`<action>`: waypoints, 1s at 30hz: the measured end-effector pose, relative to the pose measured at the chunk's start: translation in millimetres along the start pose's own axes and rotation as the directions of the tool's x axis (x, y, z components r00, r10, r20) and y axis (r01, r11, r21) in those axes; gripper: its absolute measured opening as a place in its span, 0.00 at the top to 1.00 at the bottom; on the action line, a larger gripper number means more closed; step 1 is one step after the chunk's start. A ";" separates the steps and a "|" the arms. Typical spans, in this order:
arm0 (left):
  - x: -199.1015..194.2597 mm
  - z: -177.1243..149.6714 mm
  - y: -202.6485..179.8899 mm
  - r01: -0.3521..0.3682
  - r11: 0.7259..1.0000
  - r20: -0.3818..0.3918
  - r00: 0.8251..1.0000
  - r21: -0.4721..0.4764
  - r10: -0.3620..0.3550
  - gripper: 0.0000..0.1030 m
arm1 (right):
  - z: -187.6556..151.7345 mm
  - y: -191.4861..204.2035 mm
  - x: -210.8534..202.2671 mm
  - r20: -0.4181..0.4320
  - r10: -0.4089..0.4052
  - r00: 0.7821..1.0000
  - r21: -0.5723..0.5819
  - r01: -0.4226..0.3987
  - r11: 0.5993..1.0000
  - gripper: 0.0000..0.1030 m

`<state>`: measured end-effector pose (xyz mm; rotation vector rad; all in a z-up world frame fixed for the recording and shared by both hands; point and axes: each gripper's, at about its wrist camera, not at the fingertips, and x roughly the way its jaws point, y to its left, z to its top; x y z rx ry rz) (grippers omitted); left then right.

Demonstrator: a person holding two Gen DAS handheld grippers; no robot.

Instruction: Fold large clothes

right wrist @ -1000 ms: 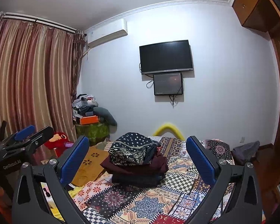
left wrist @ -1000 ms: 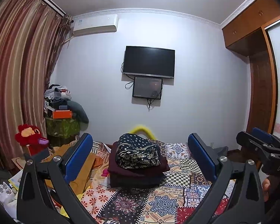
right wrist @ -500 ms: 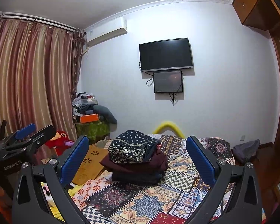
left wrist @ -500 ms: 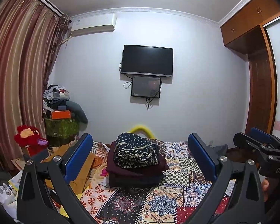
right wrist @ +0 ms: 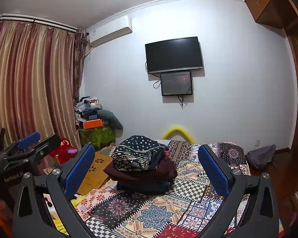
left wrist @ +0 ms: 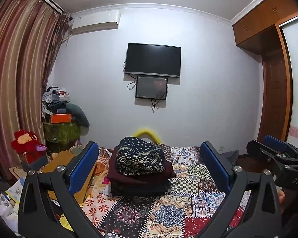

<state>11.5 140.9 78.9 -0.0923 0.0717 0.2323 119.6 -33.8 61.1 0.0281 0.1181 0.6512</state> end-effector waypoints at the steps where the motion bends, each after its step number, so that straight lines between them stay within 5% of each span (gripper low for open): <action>1: 1.0 -0.2 -1.2 0.004 1.000 -0.003 1.000 0.003 -0.004 0.00 | 0.5 -0.5 -0.2 0.000 -0.002 1.000 0.001 0.002 1.000 0.00; 30: 11.7 -6.5 -11.9 0.045 0.999 -0.041 0.998 0.024 -0.044 0.00 | -4.4 -13.3 4.9 -0.030 -0.035 0.999 0.042 0.036 0.998 0.00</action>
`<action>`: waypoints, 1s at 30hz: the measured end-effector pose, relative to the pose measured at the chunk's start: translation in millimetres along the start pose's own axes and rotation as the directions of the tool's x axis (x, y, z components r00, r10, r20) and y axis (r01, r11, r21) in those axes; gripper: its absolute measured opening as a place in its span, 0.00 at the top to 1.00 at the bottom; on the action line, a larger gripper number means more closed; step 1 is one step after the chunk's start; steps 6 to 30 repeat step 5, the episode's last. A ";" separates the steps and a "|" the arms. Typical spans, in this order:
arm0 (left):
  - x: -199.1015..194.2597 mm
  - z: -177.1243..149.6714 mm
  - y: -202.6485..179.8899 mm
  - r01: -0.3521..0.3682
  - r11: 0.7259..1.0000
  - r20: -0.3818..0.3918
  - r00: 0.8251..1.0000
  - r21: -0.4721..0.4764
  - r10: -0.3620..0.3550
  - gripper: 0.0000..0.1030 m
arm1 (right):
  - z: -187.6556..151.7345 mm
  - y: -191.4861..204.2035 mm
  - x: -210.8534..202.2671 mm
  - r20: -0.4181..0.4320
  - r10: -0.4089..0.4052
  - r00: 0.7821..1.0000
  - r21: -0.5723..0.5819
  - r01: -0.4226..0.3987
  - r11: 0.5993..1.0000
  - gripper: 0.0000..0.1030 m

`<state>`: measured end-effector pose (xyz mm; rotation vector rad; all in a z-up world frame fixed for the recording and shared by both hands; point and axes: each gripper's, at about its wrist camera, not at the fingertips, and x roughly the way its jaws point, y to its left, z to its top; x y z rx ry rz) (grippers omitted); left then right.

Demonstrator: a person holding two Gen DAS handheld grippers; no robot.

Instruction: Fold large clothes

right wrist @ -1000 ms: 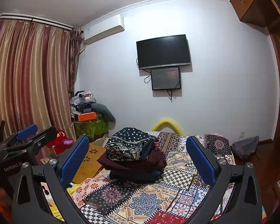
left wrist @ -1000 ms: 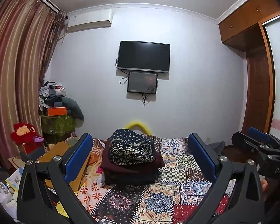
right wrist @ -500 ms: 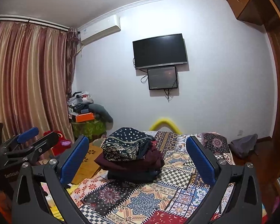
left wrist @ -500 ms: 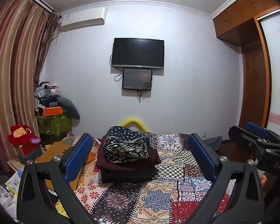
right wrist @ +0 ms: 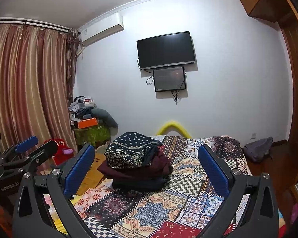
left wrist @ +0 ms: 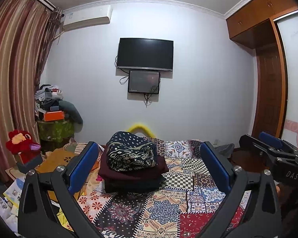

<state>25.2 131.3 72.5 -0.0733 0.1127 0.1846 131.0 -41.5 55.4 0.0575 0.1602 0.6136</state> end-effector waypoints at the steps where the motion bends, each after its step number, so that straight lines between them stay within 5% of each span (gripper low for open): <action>1: 0.3 -0.5 -0.1 -0.001 1.000 0.000 1.000 0.000 0.001 0.00 | -0.1 0.3 0.3 -0.001 0.001 1.000 -0.001 -0.001 1.000 0.00; 30: 1.5 -1.2 3.4 -0.001 1.000 -0.003 1.000 -0.012 0.001 0.00 | -1.4 2.4 2.0 -0.007 0.001 1.000 -0.006 -0.002 1.000 0.00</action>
